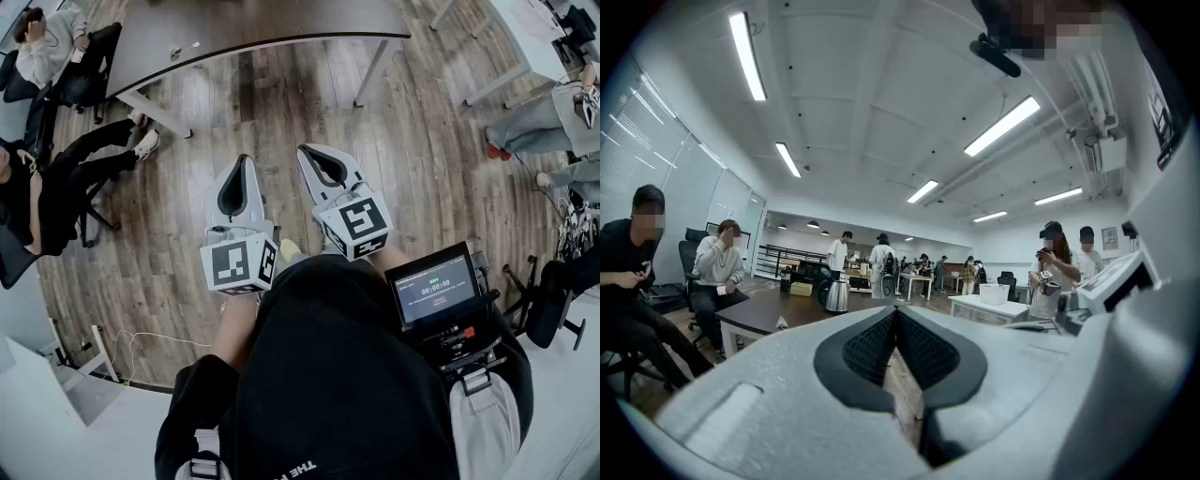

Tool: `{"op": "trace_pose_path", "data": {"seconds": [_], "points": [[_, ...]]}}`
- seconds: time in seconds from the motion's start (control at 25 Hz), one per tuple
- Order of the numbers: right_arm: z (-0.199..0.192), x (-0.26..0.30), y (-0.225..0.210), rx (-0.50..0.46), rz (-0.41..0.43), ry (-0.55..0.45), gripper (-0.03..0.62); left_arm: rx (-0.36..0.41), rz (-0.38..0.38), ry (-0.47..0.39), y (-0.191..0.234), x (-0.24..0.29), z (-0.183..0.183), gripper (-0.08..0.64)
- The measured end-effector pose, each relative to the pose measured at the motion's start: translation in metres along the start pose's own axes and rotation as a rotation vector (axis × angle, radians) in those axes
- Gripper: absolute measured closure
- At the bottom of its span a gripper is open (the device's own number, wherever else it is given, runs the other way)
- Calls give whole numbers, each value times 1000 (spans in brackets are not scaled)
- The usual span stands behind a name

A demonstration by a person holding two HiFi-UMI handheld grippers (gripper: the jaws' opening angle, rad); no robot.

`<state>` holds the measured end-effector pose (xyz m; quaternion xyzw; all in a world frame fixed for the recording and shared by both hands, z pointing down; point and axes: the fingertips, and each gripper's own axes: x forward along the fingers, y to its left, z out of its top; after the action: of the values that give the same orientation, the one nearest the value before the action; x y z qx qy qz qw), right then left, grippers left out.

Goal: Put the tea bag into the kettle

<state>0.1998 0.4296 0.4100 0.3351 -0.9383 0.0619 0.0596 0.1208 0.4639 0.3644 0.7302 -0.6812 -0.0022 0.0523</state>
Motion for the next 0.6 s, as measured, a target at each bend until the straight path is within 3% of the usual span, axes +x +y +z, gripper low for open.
{"op": "trace_pose_path", "data": {"seconds": [0.6], "points": [[10, 1, -8, 40, 10, 8, 588, 6, 15, -7, 5, -3, 17, 558]]}}
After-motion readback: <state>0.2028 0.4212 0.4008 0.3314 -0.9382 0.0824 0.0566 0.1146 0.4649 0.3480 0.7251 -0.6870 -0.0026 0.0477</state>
